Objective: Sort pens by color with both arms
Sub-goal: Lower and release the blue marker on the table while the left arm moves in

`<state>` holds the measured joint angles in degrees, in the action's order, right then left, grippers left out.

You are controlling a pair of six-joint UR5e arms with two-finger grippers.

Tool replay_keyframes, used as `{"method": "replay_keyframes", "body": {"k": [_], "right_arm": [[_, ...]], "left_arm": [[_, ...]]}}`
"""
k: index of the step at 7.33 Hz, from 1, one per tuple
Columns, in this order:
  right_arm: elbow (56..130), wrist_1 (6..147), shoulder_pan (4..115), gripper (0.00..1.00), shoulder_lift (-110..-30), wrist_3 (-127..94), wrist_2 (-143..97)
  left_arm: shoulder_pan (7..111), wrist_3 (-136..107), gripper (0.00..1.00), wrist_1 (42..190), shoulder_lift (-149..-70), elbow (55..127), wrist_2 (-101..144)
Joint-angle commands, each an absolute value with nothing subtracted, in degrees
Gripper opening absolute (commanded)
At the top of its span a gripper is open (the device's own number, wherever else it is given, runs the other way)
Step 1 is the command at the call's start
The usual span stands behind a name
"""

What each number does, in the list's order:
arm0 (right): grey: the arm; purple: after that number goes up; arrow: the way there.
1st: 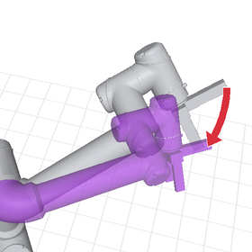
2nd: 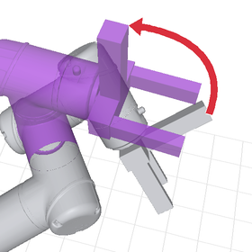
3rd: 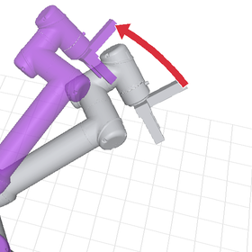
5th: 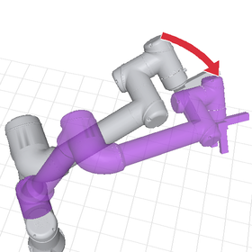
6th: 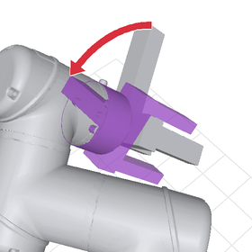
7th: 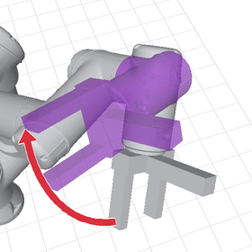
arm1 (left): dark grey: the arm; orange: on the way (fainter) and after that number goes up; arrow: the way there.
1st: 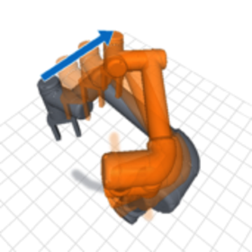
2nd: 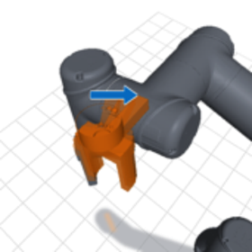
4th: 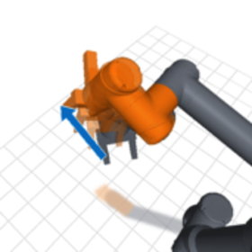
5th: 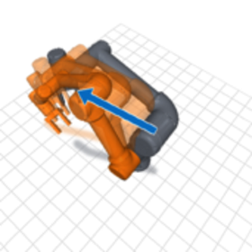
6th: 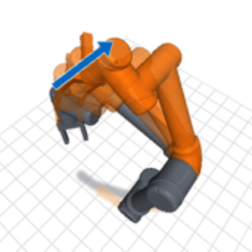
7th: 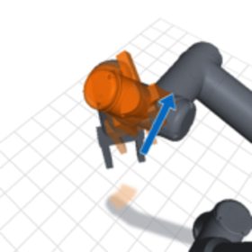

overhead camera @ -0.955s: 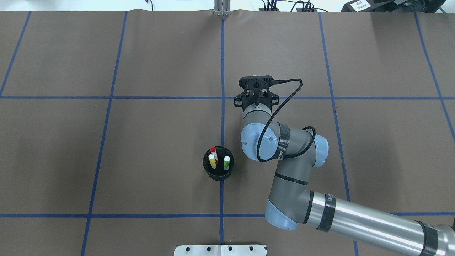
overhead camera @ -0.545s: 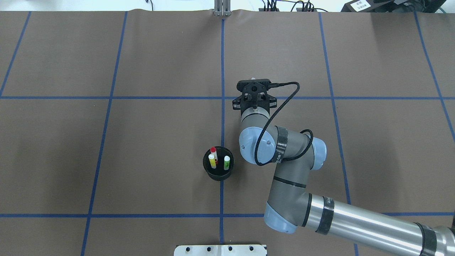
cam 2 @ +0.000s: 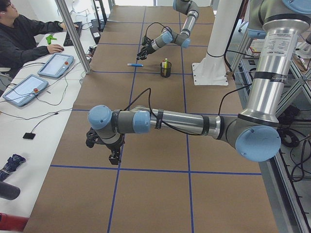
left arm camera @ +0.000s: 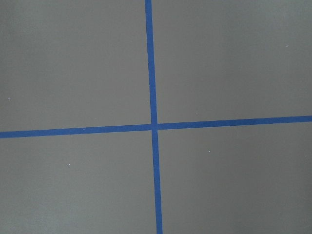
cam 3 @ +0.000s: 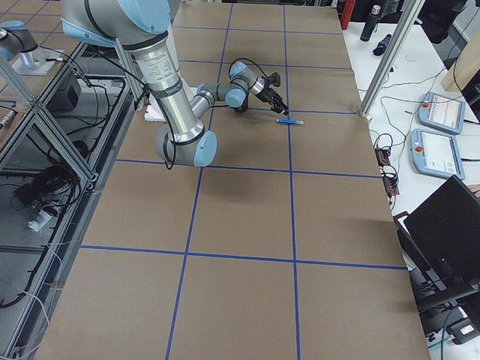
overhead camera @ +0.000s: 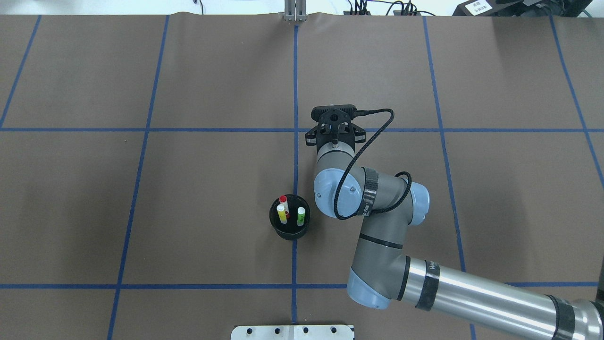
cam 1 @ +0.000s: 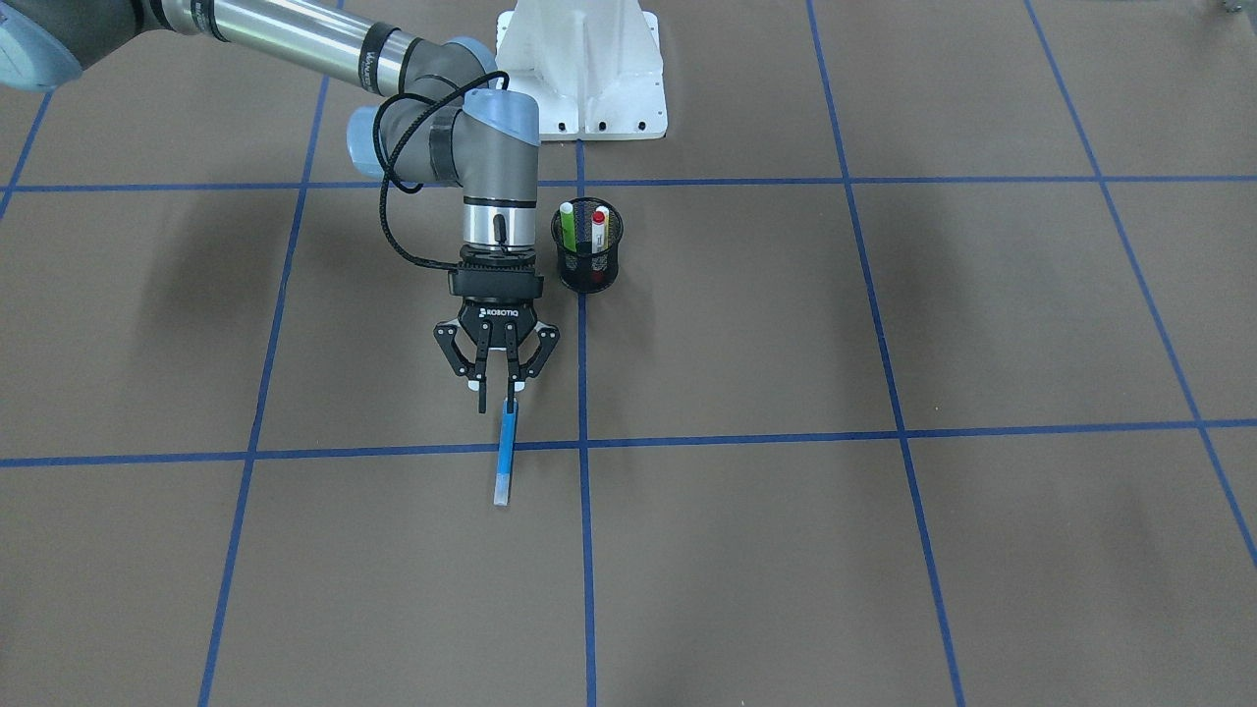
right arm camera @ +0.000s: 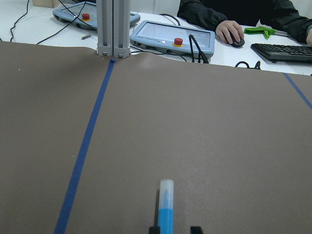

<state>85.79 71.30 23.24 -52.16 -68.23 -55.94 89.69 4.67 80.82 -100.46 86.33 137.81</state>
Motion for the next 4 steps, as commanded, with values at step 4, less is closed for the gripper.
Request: {"method": "replay_keyframes", "body": {"k": [4], "right_arm": [[97.35,76.07,37.06,1.0,-52.99,-59.26,-83.62]], "left_arm": [[85.02,-11.28,1.0,79.89,-110.9,89.81,136.85]]}}
